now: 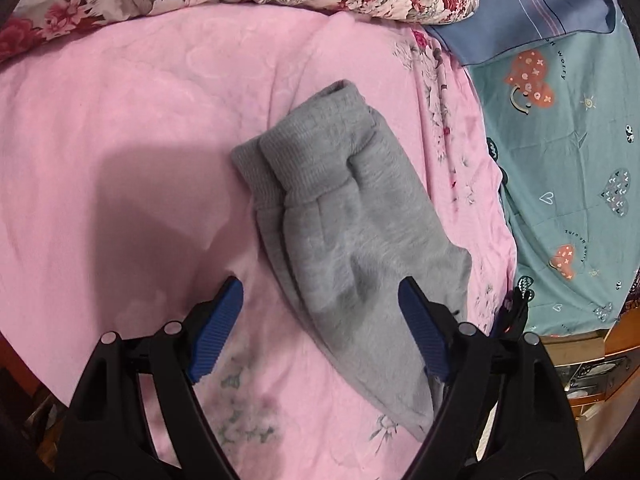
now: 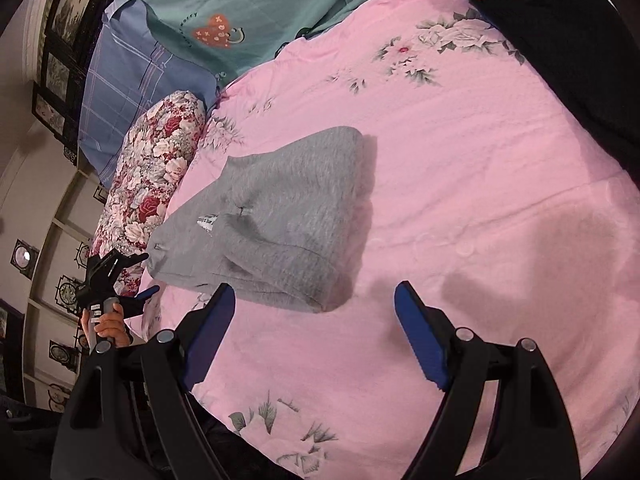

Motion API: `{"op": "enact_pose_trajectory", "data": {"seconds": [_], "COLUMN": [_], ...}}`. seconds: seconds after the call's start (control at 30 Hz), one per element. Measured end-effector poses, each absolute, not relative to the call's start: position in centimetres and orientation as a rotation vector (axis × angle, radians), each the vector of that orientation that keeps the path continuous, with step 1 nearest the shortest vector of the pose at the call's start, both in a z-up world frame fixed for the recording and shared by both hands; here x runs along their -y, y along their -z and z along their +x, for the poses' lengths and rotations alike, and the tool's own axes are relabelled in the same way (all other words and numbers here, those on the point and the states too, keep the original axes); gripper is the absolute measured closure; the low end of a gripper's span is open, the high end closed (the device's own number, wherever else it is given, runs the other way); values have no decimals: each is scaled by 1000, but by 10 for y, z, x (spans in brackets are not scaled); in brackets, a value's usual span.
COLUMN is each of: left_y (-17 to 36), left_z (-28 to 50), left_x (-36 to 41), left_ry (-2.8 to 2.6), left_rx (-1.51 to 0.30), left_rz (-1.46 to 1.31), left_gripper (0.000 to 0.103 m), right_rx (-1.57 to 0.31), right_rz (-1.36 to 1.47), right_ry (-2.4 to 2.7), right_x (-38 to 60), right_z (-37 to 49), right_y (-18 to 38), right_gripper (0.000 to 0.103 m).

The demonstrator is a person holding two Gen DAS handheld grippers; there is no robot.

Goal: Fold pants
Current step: 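Grasp the folded pants end with the left tool and lift it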

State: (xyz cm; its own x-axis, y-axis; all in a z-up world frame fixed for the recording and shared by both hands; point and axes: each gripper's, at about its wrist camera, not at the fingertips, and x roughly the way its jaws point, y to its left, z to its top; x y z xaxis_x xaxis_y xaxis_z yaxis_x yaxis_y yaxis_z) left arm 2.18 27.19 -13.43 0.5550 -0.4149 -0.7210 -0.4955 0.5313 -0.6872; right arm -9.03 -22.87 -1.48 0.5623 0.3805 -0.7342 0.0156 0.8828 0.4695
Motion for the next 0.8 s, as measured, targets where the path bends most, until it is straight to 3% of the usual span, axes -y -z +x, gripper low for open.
{"op": "enact_pose_trajectory", "data": {"seconds": [0.17, 0.23, 0.4, 0.5, 0.6, 0.73, 0.8], "left_y": [143, 142, 141, 145, 152, 162, 164], "left_z": [42, 47, 47, 50, 68, 90, 86], "left_x": [-273, -269, -266, -274, -285, -286, -287], "left_ry": [-17, -21, -8, -33, -23, -27, -25], "left_rx": [-989, -980, -957, -959, -955, -955, -931], "left_rz": [-1132, -1123, -1135, -1137, -1168, -1143, -1153], "left_gripper": [22, 14, 14, 30, 35, 64, 70], "right_rx": [-954, -963, -972, -980, -1003, -1025, -1028], "right_rz": [482, 485, 477, 475, 477, 448, 426], "right_ry": [-204, -205, -201, -195, -195, -206, -207], "right_x": [237, 236, 231, 229, 225, 212, 207], "right_z": [-98, -97, -96, -95, -91, -86, -86], "right_y": [18, 20, 18, 19, 23, 23, 21], "right_gripper": [21, 21, 21, 21, 21, 21, 21]}}
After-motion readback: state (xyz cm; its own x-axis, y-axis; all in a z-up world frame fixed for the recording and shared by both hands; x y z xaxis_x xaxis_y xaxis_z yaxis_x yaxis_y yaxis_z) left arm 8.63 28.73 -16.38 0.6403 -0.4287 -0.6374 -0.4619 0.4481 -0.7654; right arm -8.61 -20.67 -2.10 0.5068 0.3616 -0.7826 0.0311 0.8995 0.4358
